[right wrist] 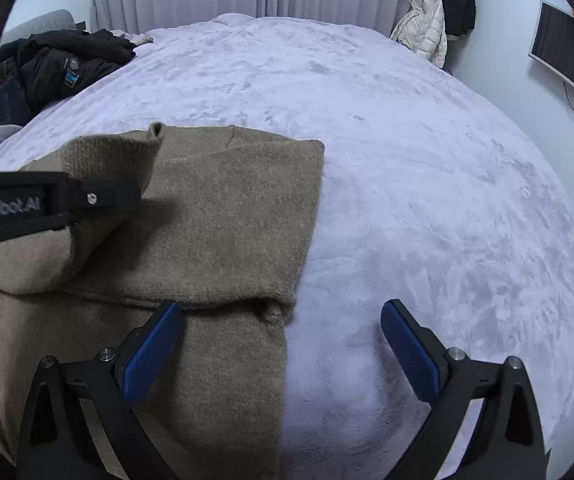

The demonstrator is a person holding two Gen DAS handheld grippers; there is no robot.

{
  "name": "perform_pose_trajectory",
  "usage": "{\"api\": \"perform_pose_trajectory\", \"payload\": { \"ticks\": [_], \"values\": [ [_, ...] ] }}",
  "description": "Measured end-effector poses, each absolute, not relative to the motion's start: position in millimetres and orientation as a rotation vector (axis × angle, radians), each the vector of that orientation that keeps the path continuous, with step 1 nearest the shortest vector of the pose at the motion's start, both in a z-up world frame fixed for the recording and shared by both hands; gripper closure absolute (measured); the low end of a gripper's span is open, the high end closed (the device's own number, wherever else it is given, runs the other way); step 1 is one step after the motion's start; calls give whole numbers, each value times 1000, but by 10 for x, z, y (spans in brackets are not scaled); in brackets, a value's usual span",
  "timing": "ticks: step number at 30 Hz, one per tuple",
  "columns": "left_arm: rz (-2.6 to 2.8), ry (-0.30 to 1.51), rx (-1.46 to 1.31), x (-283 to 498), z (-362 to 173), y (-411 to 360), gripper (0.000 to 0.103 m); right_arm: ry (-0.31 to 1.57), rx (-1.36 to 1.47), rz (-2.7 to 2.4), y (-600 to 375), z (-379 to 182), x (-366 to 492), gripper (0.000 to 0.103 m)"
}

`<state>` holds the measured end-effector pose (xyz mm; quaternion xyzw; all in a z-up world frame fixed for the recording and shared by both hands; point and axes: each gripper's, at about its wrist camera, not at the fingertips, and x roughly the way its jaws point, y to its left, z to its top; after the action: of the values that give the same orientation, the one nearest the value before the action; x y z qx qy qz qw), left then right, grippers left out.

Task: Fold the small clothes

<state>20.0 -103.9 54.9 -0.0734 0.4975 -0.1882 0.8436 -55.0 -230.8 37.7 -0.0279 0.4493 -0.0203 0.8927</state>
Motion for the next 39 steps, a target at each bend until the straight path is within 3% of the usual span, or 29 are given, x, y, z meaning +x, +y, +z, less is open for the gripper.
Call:
{"api": "perform_pose_trajectory", "payload": {
  "ticks": [3,5,6,8,19,22,23,27,28,30,33,39],
  "values": [
    [-425,1056,-162,177,585,-929,90,921,-13,-8,-2407,367,-589,3],
    [-440,1054,-178,168,659,-825,37,906,24,21,-2449,401,-607,3],
    [-413,1027,-193,144,713,-740,0,895,35,36,-2443,426,-606,3],
    [-366,910,-255,31,872,-514,1,870,44,70,-2402,495,-606,3],
    [7,901,-189,-133,773,660,1,849,20,229,-1955,640,-433,4],
    [85,940,-263,-137,540,1056,1,941,98,289,-1887,474,-148,19],
    [98,956,-281,-132,452,1131,1,1012,135,294,-1866,352,-21,29],
    [95,1000,-304,-184,164,1323,1,1015,151,264,-1772,246,88,34],
    [91,1000,-275,-192,111,1298,1,1006,152,284,-1741,261,83,42],
    [99,987,-215,-205,84,1215,1,1007,166,341,-1683,279,85,84],
    [97,983,-194,-223,166,1166,1,1013,193,341,-1682,284,93,91],
    [67,902,-301,-241,531,1372,1,840,164,296,-1819,842,-109,92]
  ]
}}
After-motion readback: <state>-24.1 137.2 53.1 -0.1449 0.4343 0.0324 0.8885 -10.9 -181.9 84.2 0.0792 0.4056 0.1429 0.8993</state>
